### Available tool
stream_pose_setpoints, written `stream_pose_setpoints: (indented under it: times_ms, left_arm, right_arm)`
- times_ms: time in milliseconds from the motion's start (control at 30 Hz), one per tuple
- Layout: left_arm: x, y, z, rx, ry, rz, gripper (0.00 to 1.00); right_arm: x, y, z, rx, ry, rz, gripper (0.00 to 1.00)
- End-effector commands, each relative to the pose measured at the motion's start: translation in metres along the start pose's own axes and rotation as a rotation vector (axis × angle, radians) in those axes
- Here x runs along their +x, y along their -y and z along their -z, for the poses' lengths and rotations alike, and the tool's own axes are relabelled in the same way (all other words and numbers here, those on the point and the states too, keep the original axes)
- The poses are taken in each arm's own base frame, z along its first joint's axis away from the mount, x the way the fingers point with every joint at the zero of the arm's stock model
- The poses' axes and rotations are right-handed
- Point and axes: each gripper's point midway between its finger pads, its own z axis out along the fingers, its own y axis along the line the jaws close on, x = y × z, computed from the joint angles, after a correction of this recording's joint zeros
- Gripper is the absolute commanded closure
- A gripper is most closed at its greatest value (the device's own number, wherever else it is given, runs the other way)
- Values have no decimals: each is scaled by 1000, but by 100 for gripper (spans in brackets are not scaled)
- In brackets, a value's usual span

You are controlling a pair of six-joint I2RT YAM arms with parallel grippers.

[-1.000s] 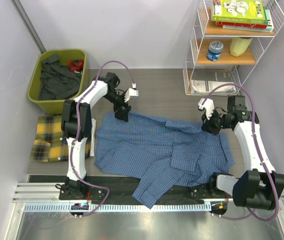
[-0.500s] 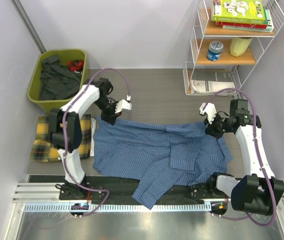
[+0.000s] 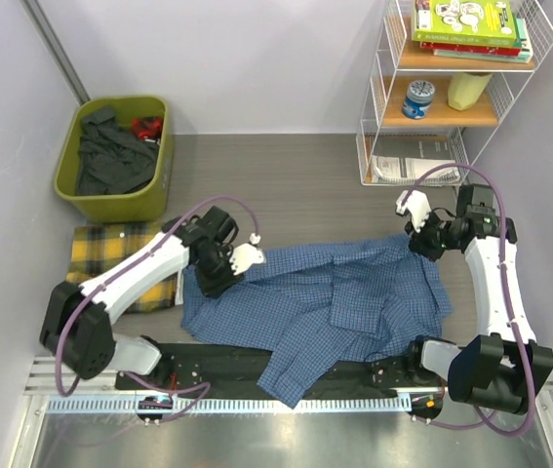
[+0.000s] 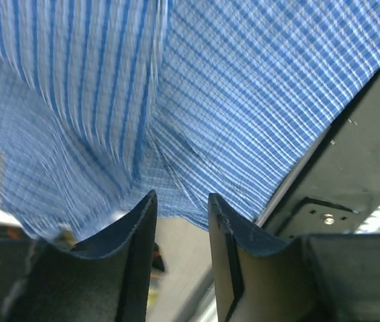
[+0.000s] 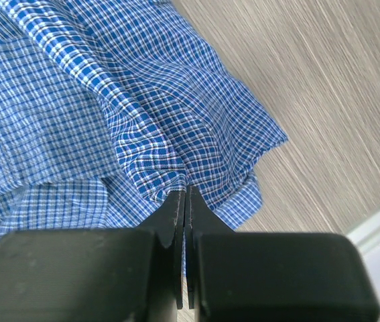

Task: Fold and stack the long sleeve shirts
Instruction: Flatten the shirt out

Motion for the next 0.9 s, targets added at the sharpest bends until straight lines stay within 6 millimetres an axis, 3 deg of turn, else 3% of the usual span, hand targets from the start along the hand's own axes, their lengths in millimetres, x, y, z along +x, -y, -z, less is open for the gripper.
stream_pose_setpoints:
  times_ms: [0,33,100,167,200,267,333,367,400,467,633,867]
  left_arm:
    - [5,5,22,-89,111,51,62]
    - [2,4,38,-147,185,29,60]
    - [-8,-7,62,-224,311,-3,37]
    - [-27,-23,98,-394,503,-26,0]
    - [-31,-30,110,-469,569,8,0]
    - [-23,-33,112,-545,590,-14,0]
    - [-14,-27,99,-501,509,-94,0]
    - [-12,-29,91,-451,449,-92,7]
    - [2,-15,78,-354,365,-108,10]
    - [3,-2,64,-229,316,-207,12]
    - [-6,-26,42,-251,283,-291,20]
    - [6,-37,-3,-140,150,-402,33]
  right_arm:
    - [-1,9,14,66,1,79,99]
    - [0,7,14,66,2,86,99]
    - [2,3,14,62,6,95,99]
    - [2,1,13,58,9,92,99]
    - [3,-1,12,54,10,90,99]
    - [2,-2,11,47,19,89,99]
    - [1,-3,10,39,23,78,99]
    - [1,-2,10,41,25,74,99]
    - [0,-2,10,39,27,68,99]
    - [-1,-2,9,35,28,65,99]
    - [-2,-1,8,28,30,53,99]
    - [-7,4,7,23,42,32,99]
